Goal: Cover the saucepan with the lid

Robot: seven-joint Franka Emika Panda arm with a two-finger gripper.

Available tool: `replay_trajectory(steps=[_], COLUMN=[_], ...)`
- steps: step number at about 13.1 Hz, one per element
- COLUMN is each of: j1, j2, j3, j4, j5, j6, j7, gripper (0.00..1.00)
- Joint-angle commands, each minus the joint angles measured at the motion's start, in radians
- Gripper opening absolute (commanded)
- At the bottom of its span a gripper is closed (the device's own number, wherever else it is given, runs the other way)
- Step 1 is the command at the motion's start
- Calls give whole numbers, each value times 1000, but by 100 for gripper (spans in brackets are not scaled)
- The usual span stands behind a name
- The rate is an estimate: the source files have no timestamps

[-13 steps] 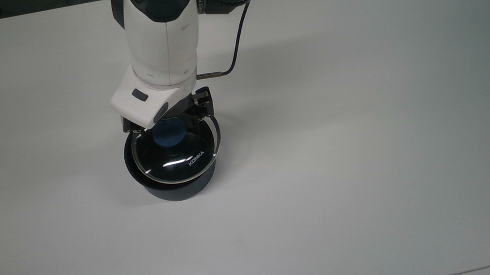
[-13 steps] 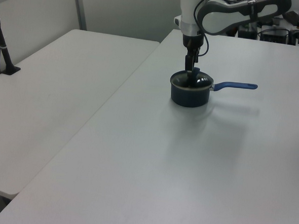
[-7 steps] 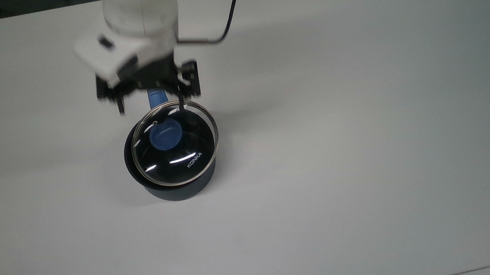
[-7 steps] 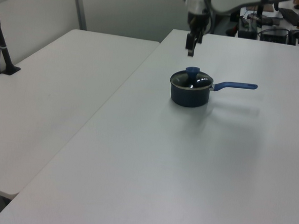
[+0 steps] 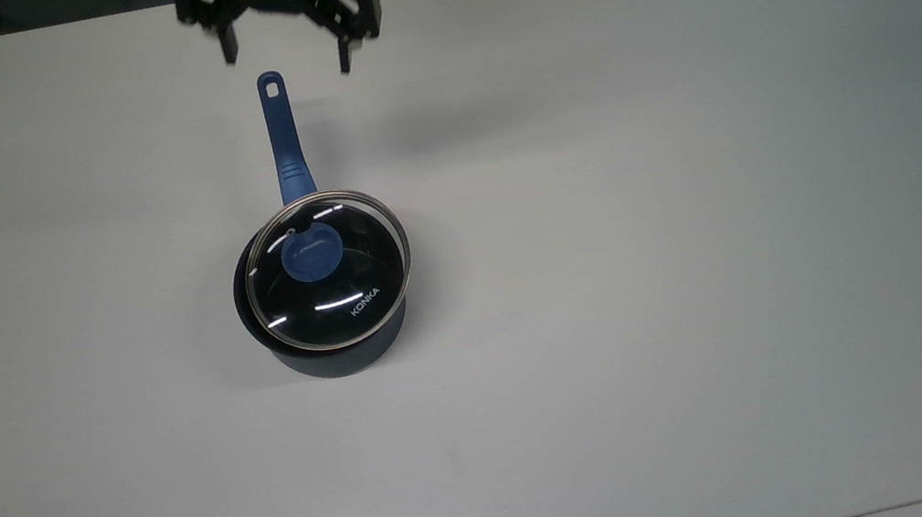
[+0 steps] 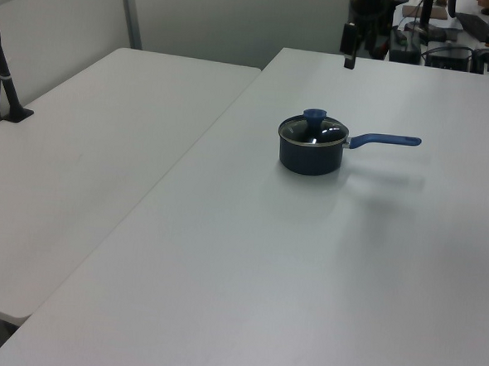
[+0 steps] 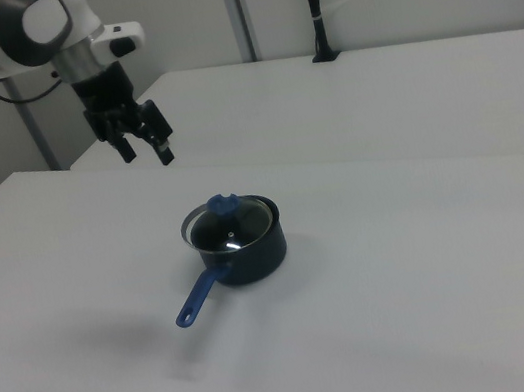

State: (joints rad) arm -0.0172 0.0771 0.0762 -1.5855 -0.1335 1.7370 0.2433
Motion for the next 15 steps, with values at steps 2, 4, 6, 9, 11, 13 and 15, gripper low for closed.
replay_trajectory(steps=[2,4,6,9,11,13,15], j1=[101,135,129,114,115,115,114], j2=[-118,-125,-115,-99,-97,-97,-99], j3=[-105,-147,-147,-141,-139,-139,-139], j4=[-139,-151,-140,-130,-130,-130,-130], j5=[57,64,66,69,69,68,68], j6=[41,81,82,78,79,81,81], j7=[21,-15,-102,-131,-124,-128,-128], gripper=[100,100,100,100,100,100,100])
